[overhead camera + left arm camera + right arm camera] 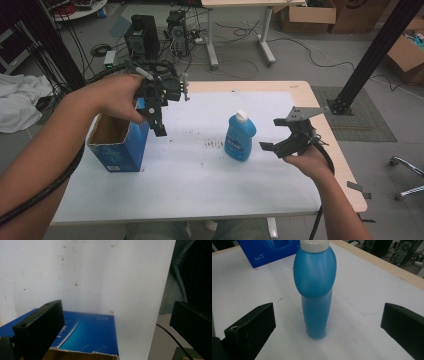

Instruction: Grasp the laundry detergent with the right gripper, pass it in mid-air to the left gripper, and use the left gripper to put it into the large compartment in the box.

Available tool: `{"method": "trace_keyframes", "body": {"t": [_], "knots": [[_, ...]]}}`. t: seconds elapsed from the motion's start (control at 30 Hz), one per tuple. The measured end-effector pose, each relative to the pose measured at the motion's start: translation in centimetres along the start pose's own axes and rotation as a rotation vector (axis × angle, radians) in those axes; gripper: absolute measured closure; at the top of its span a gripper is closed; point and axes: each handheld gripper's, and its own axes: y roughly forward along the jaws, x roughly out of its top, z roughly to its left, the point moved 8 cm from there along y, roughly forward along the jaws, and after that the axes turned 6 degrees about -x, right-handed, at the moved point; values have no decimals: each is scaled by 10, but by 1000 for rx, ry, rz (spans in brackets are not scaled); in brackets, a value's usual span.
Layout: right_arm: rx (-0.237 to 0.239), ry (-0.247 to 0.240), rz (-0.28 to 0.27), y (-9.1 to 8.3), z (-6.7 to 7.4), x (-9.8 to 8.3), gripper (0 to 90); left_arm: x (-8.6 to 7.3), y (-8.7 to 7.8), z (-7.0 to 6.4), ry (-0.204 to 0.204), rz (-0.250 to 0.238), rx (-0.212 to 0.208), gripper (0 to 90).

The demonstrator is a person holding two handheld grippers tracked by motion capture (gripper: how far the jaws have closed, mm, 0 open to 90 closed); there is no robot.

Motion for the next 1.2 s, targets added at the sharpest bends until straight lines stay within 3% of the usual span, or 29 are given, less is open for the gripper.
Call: {"method": "trace_keyframes", "body": {"t": [0.37, 0.77, 1.2], "knots": [[-3, 29, -37, 40, 12, -23, 0, -6, 1, -1, -8, -6, 0, 1], [-17, 40, -57, 76, 23, -36, 0, -8, 2, 0, -10, -5, -2, 1], [-34, 56, -111, 103, 25, -42, 0, -9, 4, -1, -9, -7, -3, 1]]}}
